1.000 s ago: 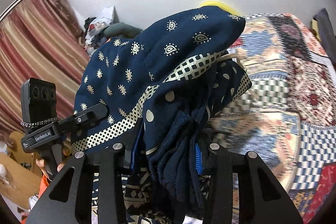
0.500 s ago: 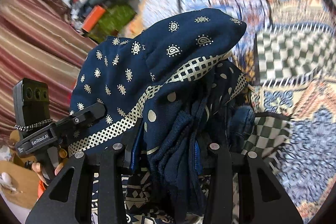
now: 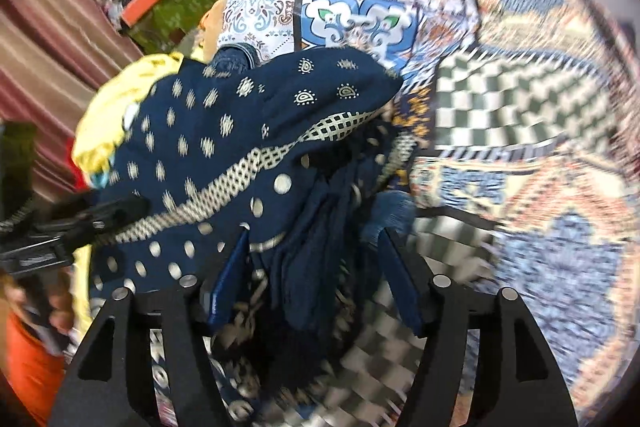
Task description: Fold large clothes
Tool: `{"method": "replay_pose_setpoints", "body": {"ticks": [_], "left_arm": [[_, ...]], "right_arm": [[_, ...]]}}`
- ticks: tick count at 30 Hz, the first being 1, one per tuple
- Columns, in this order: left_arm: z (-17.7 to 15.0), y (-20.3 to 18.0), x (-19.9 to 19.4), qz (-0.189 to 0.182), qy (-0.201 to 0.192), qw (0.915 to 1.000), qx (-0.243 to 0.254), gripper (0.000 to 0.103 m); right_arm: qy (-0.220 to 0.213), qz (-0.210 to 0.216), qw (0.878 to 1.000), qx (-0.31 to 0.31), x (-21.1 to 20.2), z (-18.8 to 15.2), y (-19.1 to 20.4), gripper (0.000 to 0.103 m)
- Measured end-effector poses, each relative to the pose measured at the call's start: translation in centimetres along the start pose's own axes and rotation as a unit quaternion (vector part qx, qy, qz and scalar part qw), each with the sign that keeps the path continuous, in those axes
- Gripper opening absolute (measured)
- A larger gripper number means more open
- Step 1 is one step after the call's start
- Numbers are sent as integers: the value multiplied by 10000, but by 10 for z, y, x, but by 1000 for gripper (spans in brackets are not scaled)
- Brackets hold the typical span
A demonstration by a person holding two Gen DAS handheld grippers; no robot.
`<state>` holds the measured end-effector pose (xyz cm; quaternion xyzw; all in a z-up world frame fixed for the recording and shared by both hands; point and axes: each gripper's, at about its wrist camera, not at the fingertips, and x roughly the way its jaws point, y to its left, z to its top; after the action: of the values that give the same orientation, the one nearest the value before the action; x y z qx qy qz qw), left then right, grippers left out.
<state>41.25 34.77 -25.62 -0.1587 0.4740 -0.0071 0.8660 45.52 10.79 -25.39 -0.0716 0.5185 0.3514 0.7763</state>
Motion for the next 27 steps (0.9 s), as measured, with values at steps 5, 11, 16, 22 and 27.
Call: {"method": "replay_pose_setpoints", "body": {"ticks": [5,11,16,22,27], "left_arm": [[-34,-21,-21,303,-14,9990,333,80],[-63,-42,-39,502,-75,9979,392,80],[-68,-71,-96,547,-582,9954,526,80],[-73,-107,-210,448,-1881,9794,590,80],[-98,-150,-301,487,-3038,9475,875,80]], "right_arm": [[-89,-488,9988,0,-24,-16,-7,66],[-478,-515,9975,41,-73,-34,2,66],[-1368,-340,9900,-68,-145,-44,32,66],[-2577,-83,9657,-326,-240,-66,81,66],[-3527,4,9336,-631,-304,-97,119,66]]}}
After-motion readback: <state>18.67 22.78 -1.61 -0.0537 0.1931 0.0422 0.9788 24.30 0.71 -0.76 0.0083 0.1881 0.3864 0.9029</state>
